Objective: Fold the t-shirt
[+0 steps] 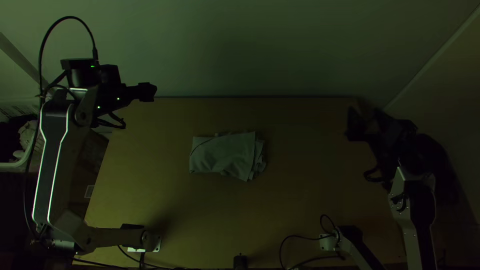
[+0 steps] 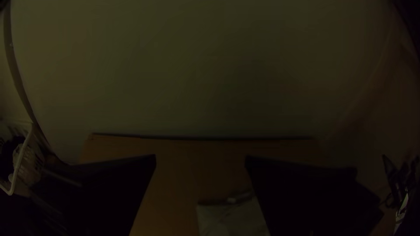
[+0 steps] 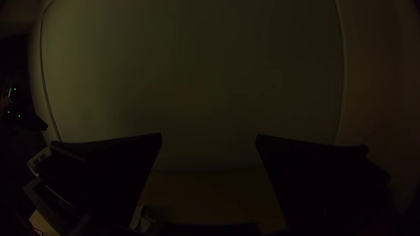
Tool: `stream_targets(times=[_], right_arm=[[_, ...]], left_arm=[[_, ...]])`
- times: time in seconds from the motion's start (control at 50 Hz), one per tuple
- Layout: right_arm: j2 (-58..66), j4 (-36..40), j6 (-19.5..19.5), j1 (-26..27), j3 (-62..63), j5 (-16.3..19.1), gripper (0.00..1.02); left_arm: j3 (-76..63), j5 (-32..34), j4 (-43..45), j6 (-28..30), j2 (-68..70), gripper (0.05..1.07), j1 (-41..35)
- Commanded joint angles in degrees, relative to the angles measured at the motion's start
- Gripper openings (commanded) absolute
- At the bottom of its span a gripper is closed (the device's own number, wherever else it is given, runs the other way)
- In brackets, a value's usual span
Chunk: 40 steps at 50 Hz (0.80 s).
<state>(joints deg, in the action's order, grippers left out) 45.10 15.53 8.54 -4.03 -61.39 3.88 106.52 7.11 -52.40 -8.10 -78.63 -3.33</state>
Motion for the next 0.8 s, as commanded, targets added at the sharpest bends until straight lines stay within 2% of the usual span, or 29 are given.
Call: stream_targets(times=[0.0, 0.14, 0.42, 0.7, 0.78], right_arm=[[-3.88, -3.40, -1.68, 0.34, 0.21, -0.28, 0.99], [-7.75, -4.72, -2.38, 1.75, 1.97, -0.54, 0.99], [-19.00, -9.11, -4.67, 2.71, 10.32, -0.45, 0.99], [-29.72, -8.94, -5.28, 4.38, 19.11, -0.54, 0.99], [-32.97, -8.94, -5.55, 4.91, 22.63, -0.54, 0.99]], left_arm=[[-7.73, 1.06, 5.82, 1.68, 7.79, 1.03, 2.89], [-21.79, -0.52, 17.86, 2.47, 17.19, 1.03, 4.56], [-39.20, -4.57, 30.78, 2.65, 30.03, 1.03, 5.09], [-65.21, -4.83, 50.91, 6.96, 47.52, 1.03, 12.39], [-70.31, -4.83, 52.75, 7.13, 51.30, 1.03, 14.06]])
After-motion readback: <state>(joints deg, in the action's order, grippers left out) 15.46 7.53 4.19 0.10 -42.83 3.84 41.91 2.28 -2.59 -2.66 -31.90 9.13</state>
